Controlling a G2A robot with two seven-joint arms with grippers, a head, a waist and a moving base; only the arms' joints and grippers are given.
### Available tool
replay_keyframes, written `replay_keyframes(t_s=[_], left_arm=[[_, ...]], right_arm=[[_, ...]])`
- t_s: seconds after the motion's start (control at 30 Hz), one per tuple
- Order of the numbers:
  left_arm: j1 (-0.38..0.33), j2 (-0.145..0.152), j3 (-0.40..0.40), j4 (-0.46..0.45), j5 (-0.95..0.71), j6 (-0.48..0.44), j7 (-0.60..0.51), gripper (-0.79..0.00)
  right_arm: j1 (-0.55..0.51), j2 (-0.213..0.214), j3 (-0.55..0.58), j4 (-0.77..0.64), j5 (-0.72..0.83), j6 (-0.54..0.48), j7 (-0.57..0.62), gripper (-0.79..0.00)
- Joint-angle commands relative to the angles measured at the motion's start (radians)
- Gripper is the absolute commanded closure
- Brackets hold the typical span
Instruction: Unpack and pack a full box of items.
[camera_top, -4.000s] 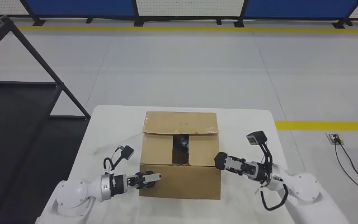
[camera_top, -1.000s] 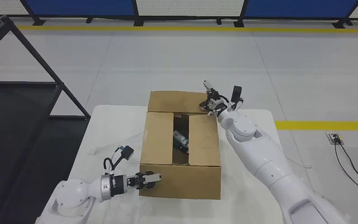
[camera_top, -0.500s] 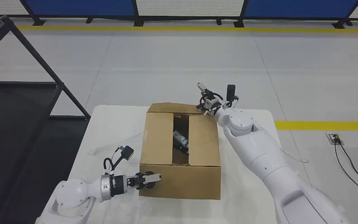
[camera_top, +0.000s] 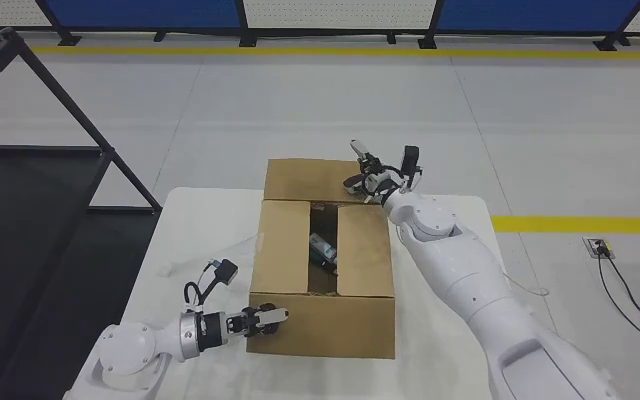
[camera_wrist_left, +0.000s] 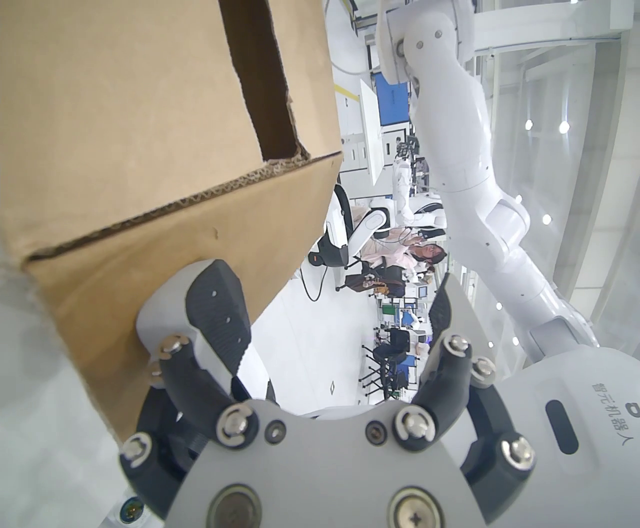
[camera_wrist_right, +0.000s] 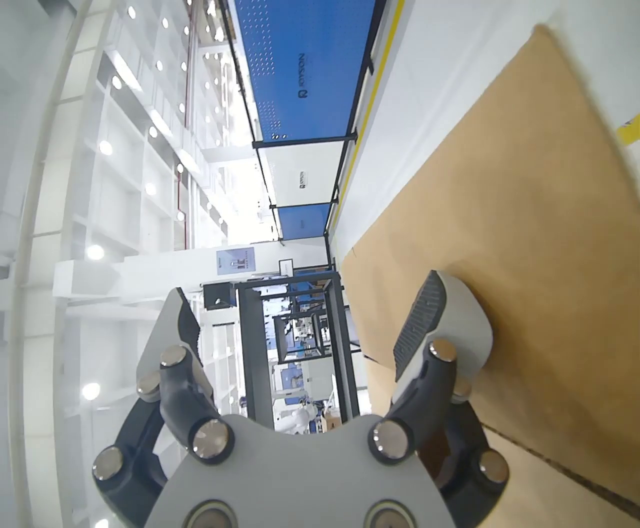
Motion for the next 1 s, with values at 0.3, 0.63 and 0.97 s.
replay_keyframes(t_s=[0.3,0.63,0.97], left_arm=[[0.07,0.021,-0.155,-0.057,-0.07,-0.032,0.077,-0.785],[0.107,0.036,-0.27,-0.019,-0.127,-0.023,0.123,-0.785],[0.109,0.043,-0.267,-0.007,-0.122,-0.027,0.137,-0.785]], right_arm=[[-0.055,0.042,0.016,-0.15,-0.147,0.033,0.288,-0.785],[-0.106,0.062,0.004,-0.262,-0.304,0.179,0.291,-0.785],[-0.119,0.029,-0.021,-0.261,-0.286,0.217,0.321,-0.785]])
